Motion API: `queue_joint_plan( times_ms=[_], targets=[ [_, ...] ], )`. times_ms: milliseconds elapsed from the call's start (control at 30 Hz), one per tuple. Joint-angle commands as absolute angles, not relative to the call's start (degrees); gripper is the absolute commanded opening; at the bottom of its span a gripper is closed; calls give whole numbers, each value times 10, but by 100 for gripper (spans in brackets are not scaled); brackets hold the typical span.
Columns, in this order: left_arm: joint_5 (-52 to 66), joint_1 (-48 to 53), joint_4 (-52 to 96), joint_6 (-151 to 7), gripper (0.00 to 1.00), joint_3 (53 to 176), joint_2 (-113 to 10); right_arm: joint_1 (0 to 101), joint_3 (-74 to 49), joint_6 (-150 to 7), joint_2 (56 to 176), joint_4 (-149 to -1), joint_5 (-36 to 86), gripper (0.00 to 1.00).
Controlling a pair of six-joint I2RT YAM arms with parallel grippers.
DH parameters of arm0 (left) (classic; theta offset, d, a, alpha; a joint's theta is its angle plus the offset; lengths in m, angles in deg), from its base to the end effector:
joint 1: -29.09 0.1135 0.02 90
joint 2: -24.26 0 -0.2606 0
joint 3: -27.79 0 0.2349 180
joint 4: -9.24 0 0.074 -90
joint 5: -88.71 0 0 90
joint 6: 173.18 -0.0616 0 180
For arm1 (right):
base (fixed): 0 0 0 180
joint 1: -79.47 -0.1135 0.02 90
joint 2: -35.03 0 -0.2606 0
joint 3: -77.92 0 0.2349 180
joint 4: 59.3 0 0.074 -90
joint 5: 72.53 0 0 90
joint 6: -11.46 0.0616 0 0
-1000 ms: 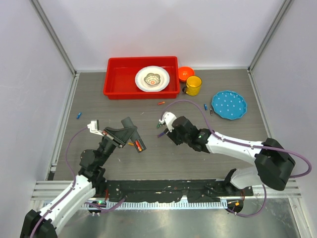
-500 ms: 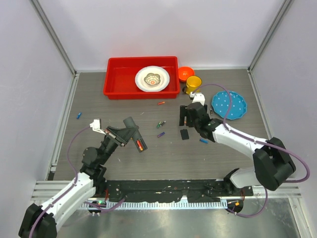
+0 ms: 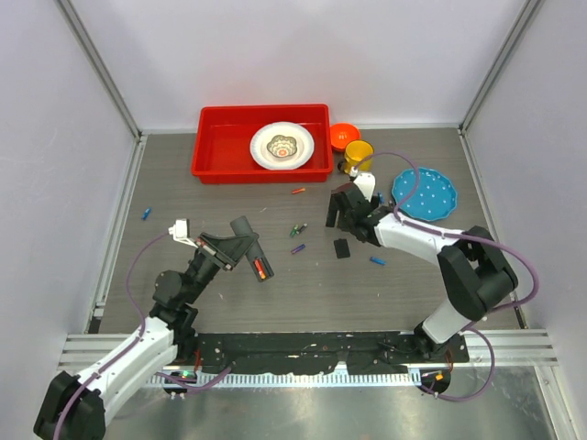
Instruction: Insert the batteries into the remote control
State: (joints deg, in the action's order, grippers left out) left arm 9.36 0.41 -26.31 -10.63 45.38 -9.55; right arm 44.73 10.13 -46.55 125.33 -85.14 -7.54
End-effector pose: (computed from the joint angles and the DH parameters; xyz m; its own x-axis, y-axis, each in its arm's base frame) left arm 0.1314 -0.0848 0.2374 -0.5088 -0.7903 -0.3413 0.4643 0.0819 -0.8819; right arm 0.2816 0.1636 0.1872 -0.6720 0.1182 -0.7310 0.0831 0.9930 0.0841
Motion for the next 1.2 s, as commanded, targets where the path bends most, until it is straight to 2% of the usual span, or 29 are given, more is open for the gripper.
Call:
queue_joint_plan(
  times_ms=[0, 567, 1033, 1167],
  targets=[
    [82, 8, -272, -107, 0, 420, -82, 448, 79, -386, 1276, -861, -113, 85],
    [71, 7, -246, -111, 0, 419, -77, 448, 49, -346, 1366, -864, -114, 76],
    [67, 7, -231, -111, 0, 417, -65, 447, 48, -356, 1387, -874, -115, 63],
    [65, 7, -229, -111, 0, 416, -63, 448, 56, -360, 1386, -872, -112, 56]
  ],
)
